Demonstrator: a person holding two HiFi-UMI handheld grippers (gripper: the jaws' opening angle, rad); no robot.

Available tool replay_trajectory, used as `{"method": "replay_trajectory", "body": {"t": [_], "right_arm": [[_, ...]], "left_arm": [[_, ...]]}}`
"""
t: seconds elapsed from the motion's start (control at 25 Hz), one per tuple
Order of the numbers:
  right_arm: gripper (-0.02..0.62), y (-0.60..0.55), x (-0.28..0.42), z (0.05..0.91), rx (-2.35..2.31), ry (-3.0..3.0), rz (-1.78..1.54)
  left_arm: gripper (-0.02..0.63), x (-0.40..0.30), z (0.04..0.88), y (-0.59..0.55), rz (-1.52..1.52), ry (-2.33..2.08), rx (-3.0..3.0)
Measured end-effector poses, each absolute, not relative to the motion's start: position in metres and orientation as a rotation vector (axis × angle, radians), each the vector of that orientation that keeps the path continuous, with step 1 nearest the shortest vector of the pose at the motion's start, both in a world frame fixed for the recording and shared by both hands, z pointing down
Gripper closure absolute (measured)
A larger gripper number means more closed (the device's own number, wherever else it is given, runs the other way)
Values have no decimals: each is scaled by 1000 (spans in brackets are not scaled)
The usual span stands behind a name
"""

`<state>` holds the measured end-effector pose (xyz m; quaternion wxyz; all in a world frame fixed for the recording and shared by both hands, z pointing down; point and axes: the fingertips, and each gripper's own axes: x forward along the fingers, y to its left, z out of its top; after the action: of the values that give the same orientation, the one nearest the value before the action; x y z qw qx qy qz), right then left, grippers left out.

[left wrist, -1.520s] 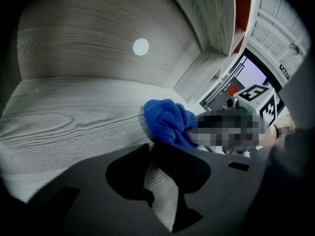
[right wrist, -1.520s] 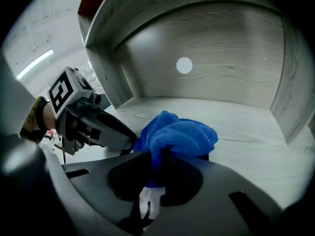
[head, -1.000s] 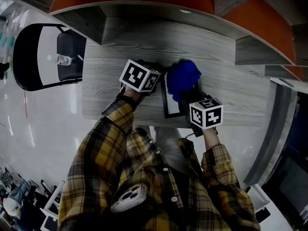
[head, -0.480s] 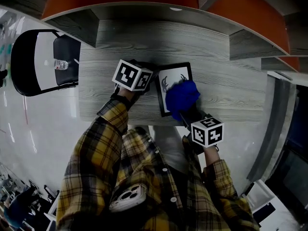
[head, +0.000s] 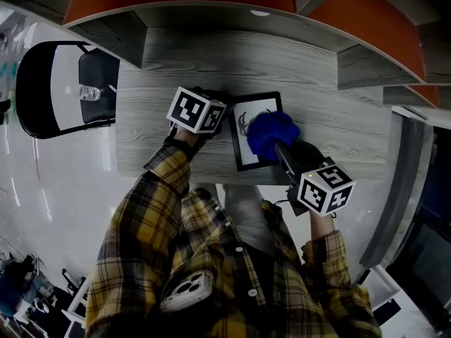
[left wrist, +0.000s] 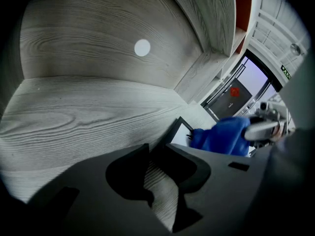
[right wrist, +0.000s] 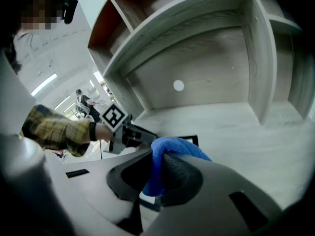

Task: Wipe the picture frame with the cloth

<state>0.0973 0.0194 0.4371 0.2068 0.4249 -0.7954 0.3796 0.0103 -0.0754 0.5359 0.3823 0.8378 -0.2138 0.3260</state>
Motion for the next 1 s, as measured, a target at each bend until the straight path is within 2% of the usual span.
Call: {"method": "replay_trajectory", "body": {"t": [0.16, 0.36, 0.56, 1.0], "right_arm": [[546, -46, 101, 422, 1265, -2270, 914], [546, -87, 104, 473, 1285, -2166, 855], [546, -80, 114, 522, 1251, -2062, 807], [546, -17, 133, 524, 1217, -2028, 934]], "left_arm": [[508, 12, 537, -74, 835, -542, 2141], [508, 11, 538, -76, 837, -550, 2148], [508, 10, 537, -76, 832, -553, 2144], [508, 9, 537, -76, 814, -585, 2128]]}}
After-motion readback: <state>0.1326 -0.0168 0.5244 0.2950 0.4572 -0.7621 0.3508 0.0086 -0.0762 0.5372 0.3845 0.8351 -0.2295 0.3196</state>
